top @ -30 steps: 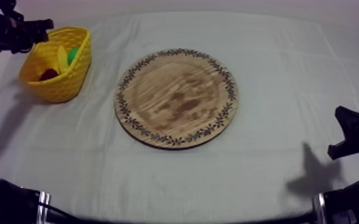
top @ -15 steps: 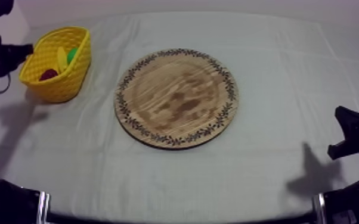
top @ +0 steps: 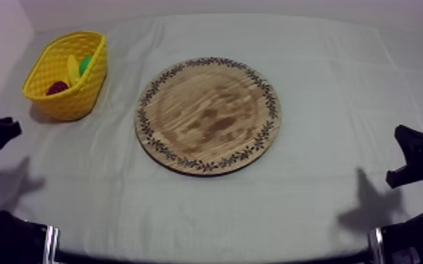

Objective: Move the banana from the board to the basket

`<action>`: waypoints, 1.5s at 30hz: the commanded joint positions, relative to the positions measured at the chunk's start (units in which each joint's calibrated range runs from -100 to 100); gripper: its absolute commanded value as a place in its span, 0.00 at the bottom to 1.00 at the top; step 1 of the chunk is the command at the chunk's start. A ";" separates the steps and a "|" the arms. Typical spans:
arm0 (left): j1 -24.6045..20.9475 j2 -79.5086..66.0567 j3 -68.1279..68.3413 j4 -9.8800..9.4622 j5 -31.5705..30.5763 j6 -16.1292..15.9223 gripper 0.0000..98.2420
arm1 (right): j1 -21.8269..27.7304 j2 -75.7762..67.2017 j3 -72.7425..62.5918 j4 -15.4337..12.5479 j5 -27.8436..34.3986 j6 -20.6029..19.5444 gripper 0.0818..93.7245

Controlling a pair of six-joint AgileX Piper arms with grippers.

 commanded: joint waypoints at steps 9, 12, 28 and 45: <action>-2.21 -16.80 4.16 2.74 4.62 -3.64 0.00 | 0.00 0.00 -0.05 -0.01 0.02 0.00 0.00; -2.65 -19.48 5.09 3.33 4.69 -3.69 0.00 | 0.00 0.00 -0.05 -0.01 0.02 0.00 0.00; -5.22 -29.20 10.46 5.25 4.65 -3.81 0.00 | 0.00 0.00 -0.05 -0.01 0.02 0.00 0.00; -5.55 -29.69 12.77 6.27 1.76 -4.69 0.00 | 0.00 0.00 -0.05 -0.01 0.02 0.00 0.00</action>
